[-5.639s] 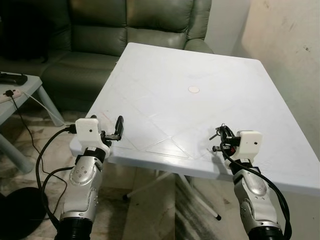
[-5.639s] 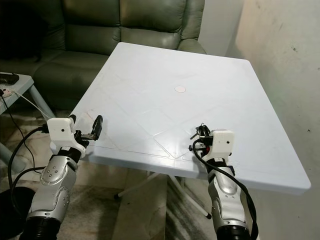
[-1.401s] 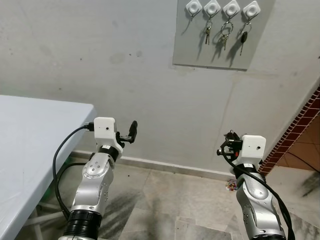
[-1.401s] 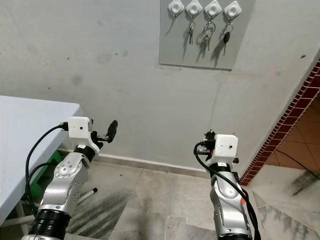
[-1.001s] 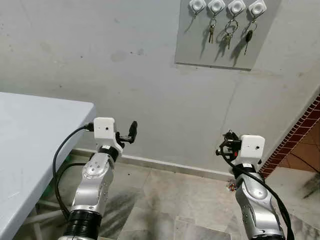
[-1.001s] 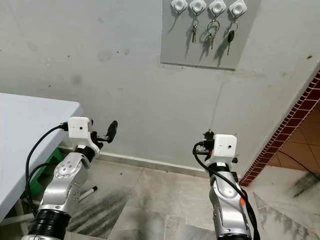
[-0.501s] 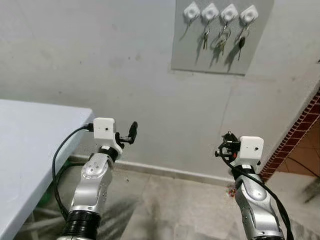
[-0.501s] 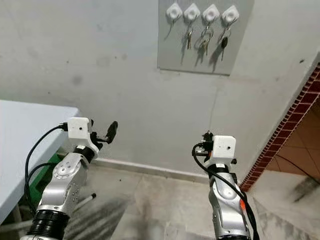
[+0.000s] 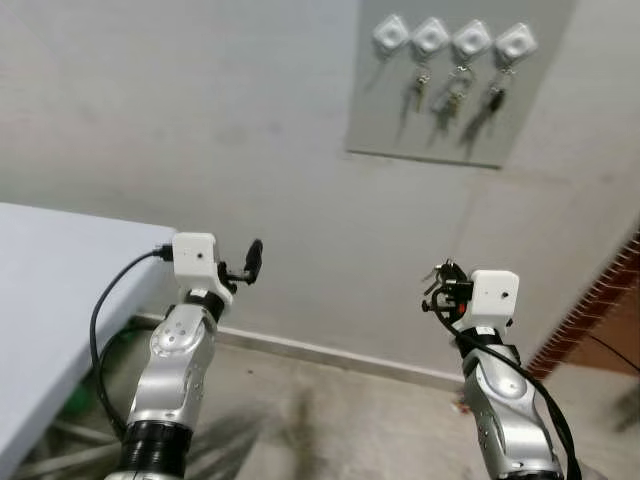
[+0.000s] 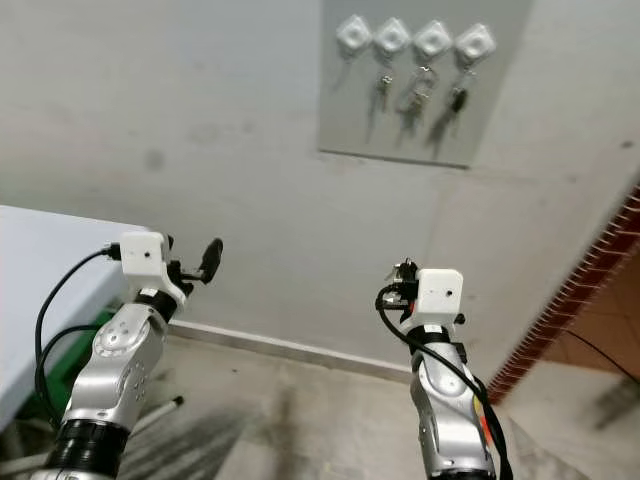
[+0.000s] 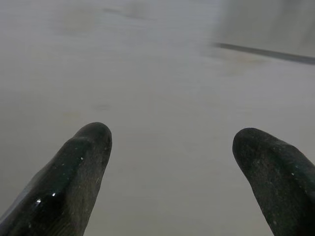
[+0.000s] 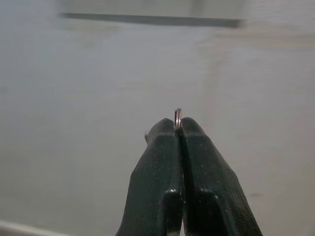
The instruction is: Hang keys on a hook
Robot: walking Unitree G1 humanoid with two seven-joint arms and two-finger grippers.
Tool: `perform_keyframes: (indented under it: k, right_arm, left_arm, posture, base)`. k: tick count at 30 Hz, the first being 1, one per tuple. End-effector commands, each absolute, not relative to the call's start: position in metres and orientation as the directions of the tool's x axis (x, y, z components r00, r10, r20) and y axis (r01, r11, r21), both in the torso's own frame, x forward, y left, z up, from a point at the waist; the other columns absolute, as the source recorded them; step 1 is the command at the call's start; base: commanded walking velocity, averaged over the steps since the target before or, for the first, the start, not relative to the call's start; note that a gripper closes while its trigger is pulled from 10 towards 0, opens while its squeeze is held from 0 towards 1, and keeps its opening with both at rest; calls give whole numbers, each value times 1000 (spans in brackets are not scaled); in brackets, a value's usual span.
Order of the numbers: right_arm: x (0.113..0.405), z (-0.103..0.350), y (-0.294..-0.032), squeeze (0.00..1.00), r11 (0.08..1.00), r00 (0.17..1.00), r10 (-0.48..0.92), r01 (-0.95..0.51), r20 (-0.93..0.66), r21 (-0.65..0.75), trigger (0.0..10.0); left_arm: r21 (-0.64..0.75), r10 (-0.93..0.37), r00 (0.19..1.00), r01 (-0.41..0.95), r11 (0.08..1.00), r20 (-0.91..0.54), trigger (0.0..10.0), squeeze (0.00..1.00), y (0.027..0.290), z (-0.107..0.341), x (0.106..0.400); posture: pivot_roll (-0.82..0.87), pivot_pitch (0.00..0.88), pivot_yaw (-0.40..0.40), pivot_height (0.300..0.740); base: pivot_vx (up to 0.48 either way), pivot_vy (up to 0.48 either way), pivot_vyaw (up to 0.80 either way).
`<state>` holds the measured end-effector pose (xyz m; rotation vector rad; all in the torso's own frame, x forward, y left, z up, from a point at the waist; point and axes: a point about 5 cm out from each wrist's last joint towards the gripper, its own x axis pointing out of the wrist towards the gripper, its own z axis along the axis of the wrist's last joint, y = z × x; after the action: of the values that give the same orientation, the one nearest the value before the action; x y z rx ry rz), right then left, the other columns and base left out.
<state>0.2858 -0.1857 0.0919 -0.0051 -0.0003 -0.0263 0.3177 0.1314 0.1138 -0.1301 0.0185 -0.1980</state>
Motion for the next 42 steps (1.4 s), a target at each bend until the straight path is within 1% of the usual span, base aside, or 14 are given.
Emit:
perform_keyframes:
  k: [1,42]
  right_arm:
    - [289,98,-179,0,1000,1000,-14,13,25,6,10000]
    - [288,98,-179,0,1000,1000,-3,3,9,8,10000]
  left_arm:
    - [-110,-172,985,172,979,10,10000,0,142,119,320]
    - [-121,-165,986,165,979,7,10000,0,142,120,319]
  posture:
    - [-43,4,-10,740]
    - [-38,22,-16,740]
  base:
    - [289,0,0]
    - [279,0,0]
